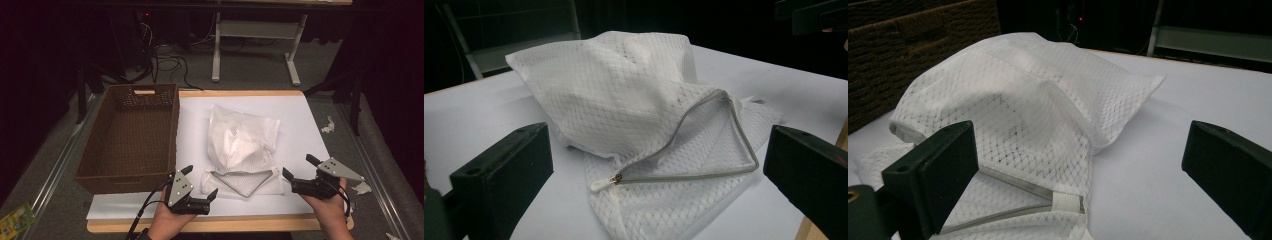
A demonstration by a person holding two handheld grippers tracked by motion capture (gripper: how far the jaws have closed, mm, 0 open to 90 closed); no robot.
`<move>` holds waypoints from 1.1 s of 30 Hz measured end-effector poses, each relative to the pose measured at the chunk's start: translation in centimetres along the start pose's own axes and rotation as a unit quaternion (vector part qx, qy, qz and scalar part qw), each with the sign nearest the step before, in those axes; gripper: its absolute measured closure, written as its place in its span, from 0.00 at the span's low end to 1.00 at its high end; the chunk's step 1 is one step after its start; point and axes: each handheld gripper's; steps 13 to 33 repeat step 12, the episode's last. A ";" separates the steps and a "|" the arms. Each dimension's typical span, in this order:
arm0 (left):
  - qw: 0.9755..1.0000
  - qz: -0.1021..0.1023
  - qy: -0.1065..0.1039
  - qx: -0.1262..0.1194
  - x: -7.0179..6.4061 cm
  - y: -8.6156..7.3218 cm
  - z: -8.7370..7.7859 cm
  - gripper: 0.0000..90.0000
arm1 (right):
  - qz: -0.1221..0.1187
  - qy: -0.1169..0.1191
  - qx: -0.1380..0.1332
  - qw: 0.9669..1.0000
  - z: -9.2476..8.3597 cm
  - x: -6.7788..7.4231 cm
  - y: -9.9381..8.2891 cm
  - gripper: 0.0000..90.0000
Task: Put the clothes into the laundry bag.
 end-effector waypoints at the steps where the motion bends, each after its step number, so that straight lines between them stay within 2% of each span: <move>1: 1.000 0.000 0.000 0.000 0.1 0.0 0.0 0.00 | 0.002 -0.001 0.000 1.000 0.0 0.0 0.0 0.02; 6: 1.000 0.002 0.000 0.006 0.1 -0.2 0.1 0.01 | 0.011 -0.003 0.004 1.000 0.2 -0.3 -0.2 0.02; 12: 1.000 0.011 0.002 0.010 -0.2 -0.2 0.0 0.01 | 0.007 -0.002 0.006 1.000 0.4 -0.1 -0.2 0.02; 33: 1.000 0.011 0.002 0.010 -0.2 -0.2 0.0 0.01 | 0.007 -0.002 0.006 1.000 0.4 -0.1 -0.2 0.02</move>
Point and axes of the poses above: each handheld gripper's, and its own axes: z roughly forward along the jaws, y roughly out of its top, x roughly to its left, and after that the axes turned 2 degrees about -z, right-handed
